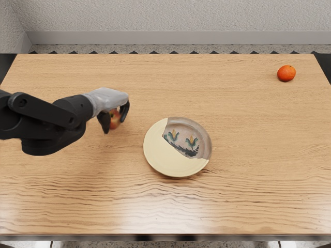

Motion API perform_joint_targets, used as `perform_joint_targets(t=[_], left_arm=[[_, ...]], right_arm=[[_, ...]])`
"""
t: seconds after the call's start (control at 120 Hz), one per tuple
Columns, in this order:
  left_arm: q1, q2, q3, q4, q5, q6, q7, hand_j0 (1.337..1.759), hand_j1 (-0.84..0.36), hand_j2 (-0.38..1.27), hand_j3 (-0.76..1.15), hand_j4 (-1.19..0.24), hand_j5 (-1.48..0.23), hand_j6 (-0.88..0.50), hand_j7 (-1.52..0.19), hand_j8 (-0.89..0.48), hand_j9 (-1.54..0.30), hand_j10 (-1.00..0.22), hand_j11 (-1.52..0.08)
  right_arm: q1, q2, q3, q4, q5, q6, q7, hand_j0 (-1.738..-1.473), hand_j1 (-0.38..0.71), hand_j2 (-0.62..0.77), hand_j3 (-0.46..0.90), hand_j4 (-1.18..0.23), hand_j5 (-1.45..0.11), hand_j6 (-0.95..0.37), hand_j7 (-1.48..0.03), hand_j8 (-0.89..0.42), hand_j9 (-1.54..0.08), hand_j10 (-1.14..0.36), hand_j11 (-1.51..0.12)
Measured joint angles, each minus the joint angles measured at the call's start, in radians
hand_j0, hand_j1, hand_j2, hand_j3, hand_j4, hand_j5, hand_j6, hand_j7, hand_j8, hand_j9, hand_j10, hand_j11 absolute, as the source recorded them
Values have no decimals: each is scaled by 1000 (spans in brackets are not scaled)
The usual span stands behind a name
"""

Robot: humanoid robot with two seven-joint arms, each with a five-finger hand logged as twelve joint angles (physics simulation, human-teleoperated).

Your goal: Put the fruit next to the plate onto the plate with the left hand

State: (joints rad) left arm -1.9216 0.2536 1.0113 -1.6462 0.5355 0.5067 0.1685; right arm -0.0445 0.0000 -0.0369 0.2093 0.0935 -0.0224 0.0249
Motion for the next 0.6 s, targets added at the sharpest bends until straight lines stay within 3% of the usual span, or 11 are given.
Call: perform_joint_targets(t=[0.033, 0.117, 0.2, 0.233, 0.375, 0.6], left_arm=[[-12, 6, -3, -10, -3, 0, 0, 1649, -200, 335, 0, -844, -1202, -443, -1165, -377, -1179, -680, -1174], [-35, 7, -10, -30, -9, -2, -1, 1649, -140, 181, 0, -841, -1206, -456, -1170, -396, -1173, -710, -1170], [-60, 13, -21, -44, -20, -10, -1, 1650, -196, 331, 0, -837, -1215, -448, -1175, -387, -1172, -701, -1168], [-71, 13, -26, -49, -24, -12, -2, 1650, -175, 258, 0, -837, -1215, -444, -1178, -386, -1175, -697, -1169], [-97, 10, -61, -62, -46, -38, -1, 1652, -231, 550, 0, -847, -1191, -522, -1167, -433, -1170, -748, -1158], [-109, -9, -134, -68, -61, -80, -2, 1654, -316, 753, 0, -854, -1177, -569, -1148, -464, -1164, -782, -1152]], right_arm=[[0, 0, 0, 0, 0, 0, 0, -1658, -312, -6, 0, -31, -40, -31, -40, -31, -40, -31, -40], [0, 0, 0, 0, 0, 0, 0, -1658, -312, -6, 0, -31, -40, -31, -40, -31, -40, -31, -40], [0, 0, 0, 0, 0, 0, 0, -1658, -312, -6, 0, -31, -40, -31, -40, -31, -40, -31, -40], [0, 0, 0, 0, 0, 0, 0, -1658, -312, -6, 0, -31, -40, -31, -40, -31, -40, -31, -40], [0, 0, 0, 0, 0, 0, 0, -1658, -312, -6, 0, -31, -40, -31, -40, -31, -40, -31, -40], [0, 0, 0, 0, 0, 0, 0, -1658, -312, -6, 0, -31, -40, -31, -40, -31, -40, -31, -40]])
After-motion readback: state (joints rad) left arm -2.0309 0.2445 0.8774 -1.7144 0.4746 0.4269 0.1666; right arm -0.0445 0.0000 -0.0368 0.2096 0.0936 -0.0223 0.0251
